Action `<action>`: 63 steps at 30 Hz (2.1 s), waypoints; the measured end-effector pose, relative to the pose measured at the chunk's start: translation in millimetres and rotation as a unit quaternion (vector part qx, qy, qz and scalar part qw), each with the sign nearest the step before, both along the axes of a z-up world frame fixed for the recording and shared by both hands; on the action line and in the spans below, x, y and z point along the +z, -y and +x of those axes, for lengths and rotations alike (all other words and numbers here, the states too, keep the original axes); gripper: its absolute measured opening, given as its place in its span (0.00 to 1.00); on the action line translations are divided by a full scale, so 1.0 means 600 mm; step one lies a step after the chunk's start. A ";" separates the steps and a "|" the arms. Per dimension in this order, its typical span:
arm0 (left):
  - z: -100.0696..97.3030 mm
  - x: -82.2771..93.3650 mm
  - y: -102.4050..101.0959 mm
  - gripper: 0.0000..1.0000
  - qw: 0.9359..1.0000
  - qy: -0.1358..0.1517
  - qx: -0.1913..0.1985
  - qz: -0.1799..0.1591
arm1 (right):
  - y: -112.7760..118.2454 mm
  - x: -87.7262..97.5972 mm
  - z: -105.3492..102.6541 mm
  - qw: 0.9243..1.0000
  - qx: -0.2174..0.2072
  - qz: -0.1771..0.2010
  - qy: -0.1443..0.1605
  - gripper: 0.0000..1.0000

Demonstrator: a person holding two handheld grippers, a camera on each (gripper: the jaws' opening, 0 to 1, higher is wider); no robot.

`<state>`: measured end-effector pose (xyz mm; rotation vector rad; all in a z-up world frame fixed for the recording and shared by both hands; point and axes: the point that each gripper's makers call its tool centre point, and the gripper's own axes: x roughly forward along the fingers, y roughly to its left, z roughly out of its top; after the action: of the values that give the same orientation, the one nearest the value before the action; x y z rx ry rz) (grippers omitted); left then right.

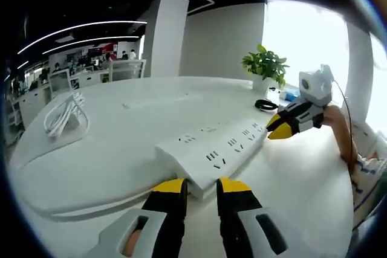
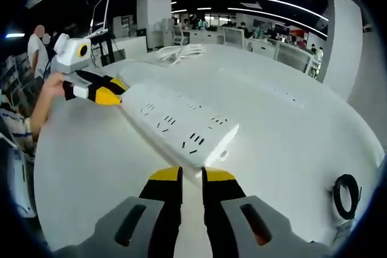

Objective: Straighten the power strip on the desk, plug the charger into it

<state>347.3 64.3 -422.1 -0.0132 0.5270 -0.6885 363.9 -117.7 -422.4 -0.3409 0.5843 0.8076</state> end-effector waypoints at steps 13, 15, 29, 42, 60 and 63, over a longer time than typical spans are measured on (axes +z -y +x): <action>0.001 0.000 -0.002 0.20 1.000 -0.005 -0.006 -0.012 | 0.000 -0.002 0.011 1.000 0.003 0.013 0.003 0.13; 0.002 0.001 -0.003 0.20 1.000 -0.009 -0.005 -0.019 | 0.001 -0.002 0.011 1.000 0.003 0.021 0.000 0.13; 0.003 0.005 -0.004 0.20 0.998 -0.023 -0.003 -0.051 | -0.001 0.012 0.014 0.999 0.004 0.049 0.006 0.15; 0.005 0.035 0.006 0.20 0.994 -0.003 0.016 -0.105 | 0.023 0.039 0.035 0.997 -0.021 0.073 0.031 0.15; -0.022 0.042 0.068 0.20 0.988 0.000 -0.027 -0.153 | 0.119 0.074 0.102 0.984 -0.120 0.084 0.097 0.16; -0.021 0.044 0.066 0.20 0.988 0.002 -0.027 -0.152 | 0.153 0.080 0.118 0.978 -0.155 0.085 0.109 0.15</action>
<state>334.4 25.0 -395.8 -0.2840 0.4154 -0.8175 434.7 -209.8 -374.6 -0.1716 0.3483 0.5074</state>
